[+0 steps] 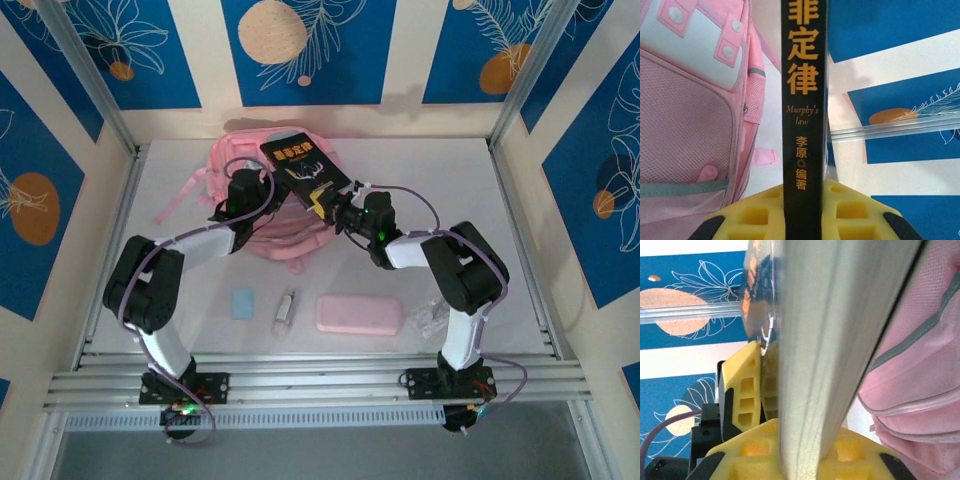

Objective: Pack the student bag

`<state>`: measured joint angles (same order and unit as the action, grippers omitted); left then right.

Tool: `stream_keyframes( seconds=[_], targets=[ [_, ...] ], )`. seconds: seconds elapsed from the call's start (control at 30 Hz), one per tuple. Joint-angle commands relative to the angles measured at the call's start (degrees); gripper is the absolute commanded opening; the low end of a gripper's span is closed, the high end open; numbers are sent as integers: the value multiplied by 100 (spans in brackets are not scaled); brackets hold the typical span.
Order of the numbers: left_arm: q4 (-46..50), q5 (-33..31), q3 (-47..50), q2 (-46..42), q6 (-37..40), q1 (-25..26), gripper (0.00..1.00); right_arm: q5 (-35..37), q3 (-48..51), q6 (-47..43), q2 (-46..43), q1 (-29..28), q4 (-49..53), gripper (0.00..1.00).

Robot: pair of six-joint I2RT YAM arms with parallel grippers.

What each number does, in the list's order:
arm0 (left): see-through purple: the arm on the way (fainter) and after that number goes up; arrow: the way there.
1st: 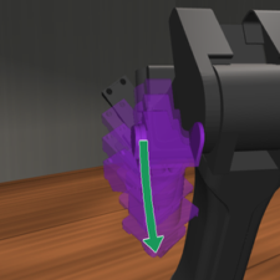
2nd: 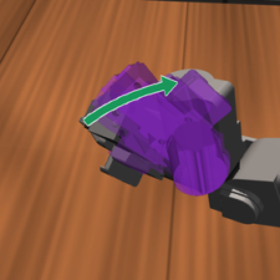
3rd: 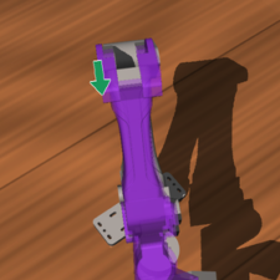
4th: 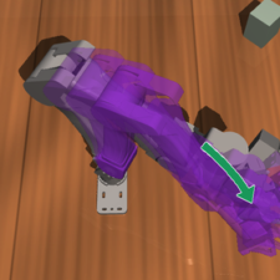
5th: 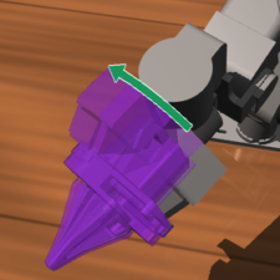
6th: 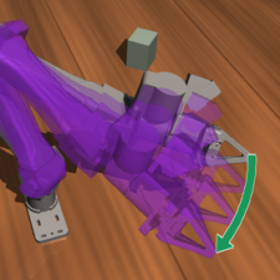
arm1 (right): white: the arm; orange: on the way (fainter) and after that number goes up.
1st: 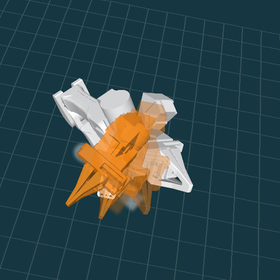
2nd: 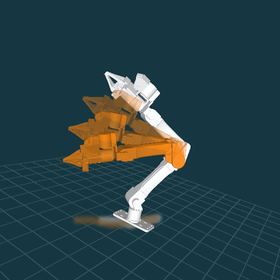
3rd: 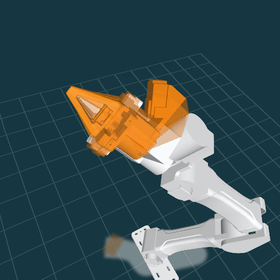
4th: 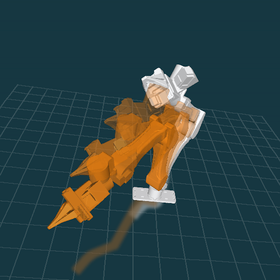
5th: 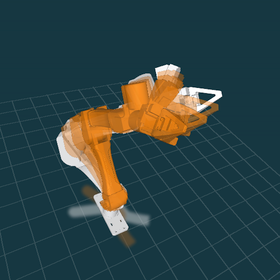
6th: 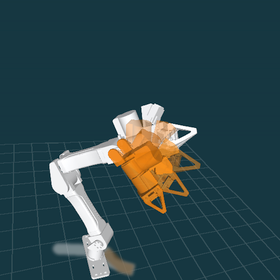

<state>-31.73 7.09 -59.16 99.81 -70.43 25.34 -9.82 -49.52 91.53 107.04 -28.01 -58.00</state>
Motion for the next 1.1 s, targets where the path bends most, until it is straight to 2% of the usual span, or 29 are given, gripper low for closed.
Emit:
stream_keyframes(
  seconds=[0.0, 0.1, 0.17, 0.33, 0.4, 0.47, 0.57, 0.67, 0.87, 1.07],
  targets=[
    [-210, 576, -69, -337, 194, 94, 37, 144, -107, -233, -193, 202, 44, 3],
    [413, 883, -297, -330, 717, 85, 57, -101, -81, -539, -415, 342, 326, 0],
    [813, 1065, -394, -317, 1124, 69, 63, -264, -12, -801, -618, 479, 560, 0],
    [2094, 1787, -879, -93, 2320, -54, 66, -626, 250, -1664, -1373, 938, 1527, 0],
    [3086, 1871, -1292, 46, 3103, -56, 66, -768, 259, -2092, -1740, 1145, 2255, 0],
    [3965, 1705, -1663, 172, 3843, -56, 66, -835, 228, -2534, -2077, 1297, 2959, 0],
    [5129, 1123, -2156, 355, 4834, -56, 66, -776, 147, -3192, -2552, 1488, 4133, 0],
    [5691, 642, -2377, 513, 5461, -56, 67, -731, 182, -3533, -2907, 1700, 4840, 0],
    [6254, 12, -2617, 886, 6247, -38, 70, -714, 504, -3519, -3292, 1972, 5127, 0],
    [6487, -50, -2730, 1212, 6835, 51, 74, -714, 606, -3439, -3243, 1963, 5105, 0]
  ],
)
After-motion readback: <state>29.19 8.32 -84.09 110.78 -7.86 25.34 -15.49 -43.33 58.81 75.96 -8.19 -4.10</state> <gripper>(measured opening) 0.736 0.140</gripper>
